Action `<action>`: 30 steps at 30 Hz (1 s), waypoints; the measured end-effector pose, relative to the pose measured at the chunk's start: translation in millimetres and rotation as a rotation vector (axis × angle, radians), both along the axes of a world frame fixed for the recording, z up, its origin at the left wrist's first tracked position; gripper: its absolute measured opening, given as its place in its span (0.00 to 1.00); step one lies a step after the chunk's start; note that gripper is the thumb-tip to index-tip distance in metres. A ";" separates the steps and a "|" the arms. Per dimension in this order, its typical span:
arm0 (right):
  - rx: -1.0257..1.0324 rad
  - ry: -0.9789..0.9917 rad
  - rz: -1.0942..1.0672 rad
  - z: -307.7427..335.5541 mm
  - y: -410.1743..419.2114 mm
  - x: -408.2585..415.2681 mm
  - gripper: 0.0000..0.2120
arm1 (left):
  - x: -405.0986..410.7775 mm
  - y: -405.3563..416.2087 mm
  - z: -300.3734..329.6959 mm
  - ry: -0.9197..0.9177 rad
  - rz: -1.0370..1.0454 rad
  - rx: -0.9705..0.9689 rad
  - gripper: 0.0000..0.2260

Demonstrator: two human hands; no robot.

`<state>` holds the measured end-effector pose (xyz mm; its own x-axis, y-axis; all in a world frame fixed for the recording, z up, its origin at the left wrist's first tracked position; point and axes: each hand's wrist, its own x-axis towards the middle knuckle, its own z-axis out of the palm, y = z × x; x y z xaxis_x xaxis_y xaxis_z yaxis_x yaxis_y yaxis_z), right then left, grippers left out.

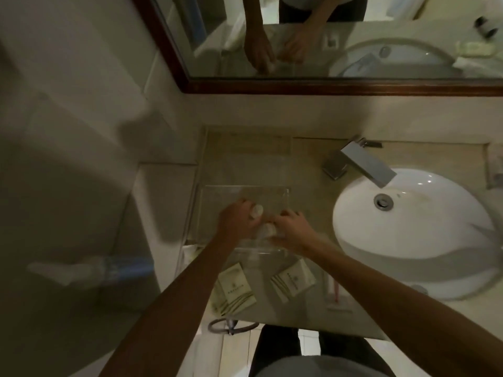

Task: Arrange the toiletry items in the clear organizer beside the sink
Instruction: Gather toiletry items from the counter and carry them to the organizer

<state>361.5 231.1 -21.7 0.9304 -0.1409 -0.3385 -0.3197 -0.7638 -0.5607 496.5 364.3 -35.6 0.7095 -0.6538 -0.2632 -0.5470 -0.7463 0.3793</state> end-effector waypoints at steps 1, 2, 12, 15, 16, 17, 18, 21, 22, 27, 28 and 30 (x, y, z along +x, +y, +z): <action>-0.073 0.011 0.056 -3.1 -1.1 1.1 0.23 | 2.1 -2.2 -5.7 0.012 -0.016 -0.020 0.19; -0.162 0.016 0.117 -7.6 -2.6 1.1 0.24 | 3.6 -4.9 -9.7 0.023 -0.030 -0.034 0.19; -0.566 -0.056 0.368 -6.9 -11.2 -4.5 0.22 | 13.9 -30.5 -28.8 0.148 -0.219 -0.099 0.15; -0.586 -0.054 0.412 -7.1 -12.0 -5.2 0.21 | 13.6 -38.3 -25.1 0.155 -0.271 -0.093 0.13; -0.587 -0.056 0.418 -7.2 -12.1 -5.4 0.21 | 13.0 -40.5 -22.9 0.164 -0.279 -0.088 0.12; -0.583 -0.058 0.418 -7.3 -12.4 -5.6 0.21 | 12.1 -42.4 -22.0 0.176 -0.283 -0.086 0.12; -0.580 -0.061 0.417 -7.4 -12.8 -6.0 0.22 | 11.0 -43.9 -21.2 0.187 -0.289 -0.082 0.11; -0.570 -0.057 0.414 -10.3 -13.7 -8.9 0.22 | 8.0 -45.6 -25.0 0.206 -0.305 -0.073 0.10; -0.566 -0.054 0.411 -11.4 -13.5 -10.1 0.22 | 7.4 -45.8 -26.0 0.207 -0.302 -0.077 0.10; -0.529 -0.106 0.329 -11.1 -11.0 -20.7 0.21 | 0.3 -43.4 -26.0 0.207 -0.279 -0.144 0.09; -0.526 -0.123 0.310 -10.1 -11.4 -24.6 0.21 | -1.2 -42.9 -25.1 0.207 -0.265 -0.156 0.08; -0.523 -0.153 0.285 -8.4 -13.8 -32.9 0.21 | -3.1 -42.6 -22.3 0.207 -0.248 -0.156 0.09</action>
